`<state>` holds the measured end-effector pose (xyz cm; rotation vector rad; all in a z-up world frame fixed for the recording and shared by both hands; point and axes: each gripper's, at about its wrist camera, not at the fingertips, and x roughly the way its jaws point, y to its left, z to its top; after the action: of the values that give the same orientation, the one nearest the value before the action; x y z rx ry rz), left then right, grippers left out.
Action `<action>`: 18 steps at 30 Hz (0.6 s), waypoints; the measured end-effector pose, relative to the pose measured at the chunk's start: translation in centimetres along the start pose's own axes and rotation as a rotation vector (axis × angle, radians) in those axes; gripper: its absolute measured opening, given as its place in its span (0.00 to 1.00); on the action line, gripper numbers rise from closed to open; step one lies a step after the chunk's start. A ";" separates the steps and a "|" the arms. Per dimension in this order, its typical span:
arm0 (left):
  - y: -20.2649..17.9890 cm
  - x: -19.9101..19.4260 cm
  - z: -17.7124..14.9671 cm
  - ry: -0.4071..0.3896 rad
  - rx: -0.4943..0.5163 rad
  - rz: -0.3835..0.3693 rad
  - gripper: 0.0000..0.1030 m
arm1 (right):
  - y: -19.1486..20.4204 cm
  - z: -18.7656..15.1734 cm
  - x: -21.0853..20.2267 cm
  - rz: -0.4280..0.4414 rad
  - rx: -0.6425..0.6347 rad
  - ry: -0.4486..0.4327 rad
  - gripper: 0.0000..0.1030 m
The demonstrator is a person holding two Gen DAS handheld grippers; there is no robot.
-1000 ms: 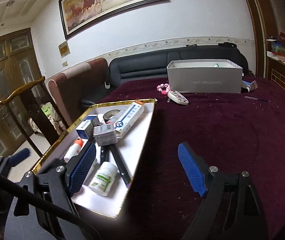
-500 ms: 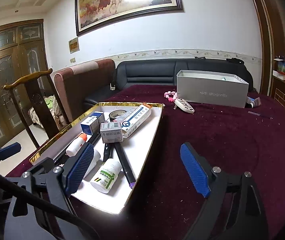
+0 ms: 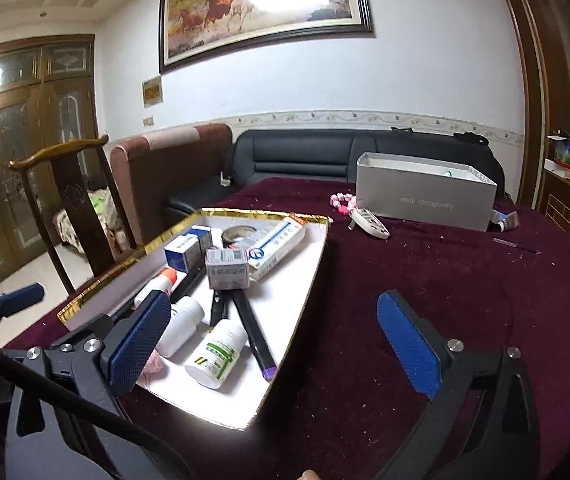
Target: Organize objects
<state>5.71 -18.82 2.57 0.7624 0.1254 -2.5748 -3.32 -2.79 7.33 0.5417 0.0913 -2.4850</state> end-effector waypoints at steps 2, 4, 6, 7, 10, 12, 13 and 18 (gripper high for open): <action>0.0 0.0 0.0 0.003 -0.001 -0.001 0.94 | 0.0 0.1 -0.2 0.011 0.002 -0.016 1.00; 0.0 0.0 0.0 0.003 -0.001 -0.003 0.94 | 0.0 0.1 -0.5 0.012 -0.003 -0.037 1.00; -0.1 0.0 0.0 0.003 0.001 -0.004 0.94 | 0.1 0.1 -0.4 0.013 -0.008 -0.038 1.00; -0.1 0.0 0.0 0.002 0.002 -0.006 0.94 | 0.1 0.1 -0.2 0.010 -0.010 -0.031 1.00; -0.2 -0.1 -0.1 0.000 0.005 -0.006 0.94 | 0.1 0.0 0.1 0.006 -0.014 -0.015 1.00; -0.2 -0.2 -0.1 -0.003 0.007 -0.008 0.94 | 0.1 0.0 0.0 0.012 -0.012 -0.014 1.00; -0.3 -0.2 -0.1 -0.005 0.009 -0.009 0.94 | 0.1 0.0 0.0 0.009 -0.014 -0.015 1.00; -0.4 -0.4 0.0 -0.014 0.015 -0.011 0.94 | 0.2 -0.1 0.0 0.003 -0.023 -0.008 1.00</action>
<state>5.86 -18.26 2.74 0.7509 0.1057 -2.5944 -3.16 -2.98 7.19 0.5213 0.1151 -2.4801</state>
